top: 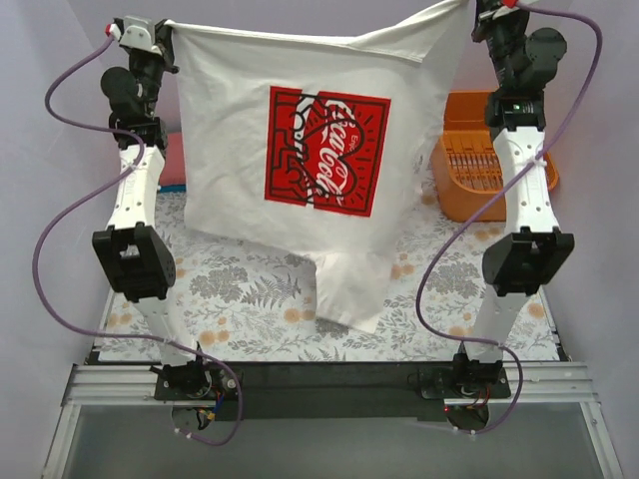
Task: Fold and stack the t-shirts
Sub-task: Flatten the tshirt out
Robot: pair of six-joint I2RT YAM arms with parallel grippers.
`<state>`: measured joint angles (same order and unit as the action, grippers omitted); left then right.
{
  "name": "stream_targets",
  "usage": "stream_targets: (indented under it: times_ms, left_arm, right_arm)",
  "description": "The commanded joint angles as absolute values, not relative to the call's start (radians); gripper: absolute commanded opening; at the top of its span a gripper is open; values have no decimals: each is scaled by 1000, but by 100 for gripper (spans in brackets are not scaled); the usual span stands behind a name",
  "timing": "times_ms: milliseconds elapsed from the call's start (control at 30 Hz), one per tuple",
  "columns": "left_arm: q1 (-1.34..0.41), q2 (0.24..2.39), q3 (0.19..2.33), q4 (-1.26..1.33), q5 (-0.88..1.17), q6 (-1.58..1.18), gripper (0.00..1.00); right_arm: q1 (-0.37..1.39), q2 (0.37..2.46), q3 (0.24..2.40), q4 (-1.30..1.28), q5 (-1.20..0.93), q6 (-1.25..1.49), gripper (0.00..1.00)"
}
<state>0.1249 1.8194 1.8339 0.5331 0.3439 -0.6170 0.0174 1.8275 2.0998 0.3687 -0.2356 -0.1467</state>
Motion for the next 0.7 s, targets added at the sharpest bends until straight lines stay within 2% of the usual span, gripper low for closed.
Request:
stream_targets:
  times_ms: [0,33,100,133,233,433,567,600,667]
  left_arm:
    - [129,1974,2076,508,213,-618,0]
    - [130,2015,2235,500,209,-617,0]
    - [130,2121,2374,506,207,-611,0]
    - [129,2146,2484,514,206,-592,0]
    - [129,2149,2487,642,192,-591,0]
    - [129,1988,2096,811,210,-595,0]
    - [130,1924,1840,877,224,-552,0]
    - [132,1915,1747,876,241,-539,0]
    - [130,1887,1645,885,247,-535,0]
  right_arm:
    - [35,1952,2386,468,-160,-120,1]
    - [38,1985,2502,482,-149,-124,1]
    - [54,2011,2552,543,-124,-144,1]
    - [61,1994,2505,573,-120,-161,1]
    - [83,1876,2351,733,-115,-219,1]
    - [72,1865,2261,802,-60,-288,1]
    - [72,1795,2030,818,-127,-273,1]
    - [74,1777,1893,819,-133,-264,1]
    - [80,1712,1751,821,-194,-282,1]
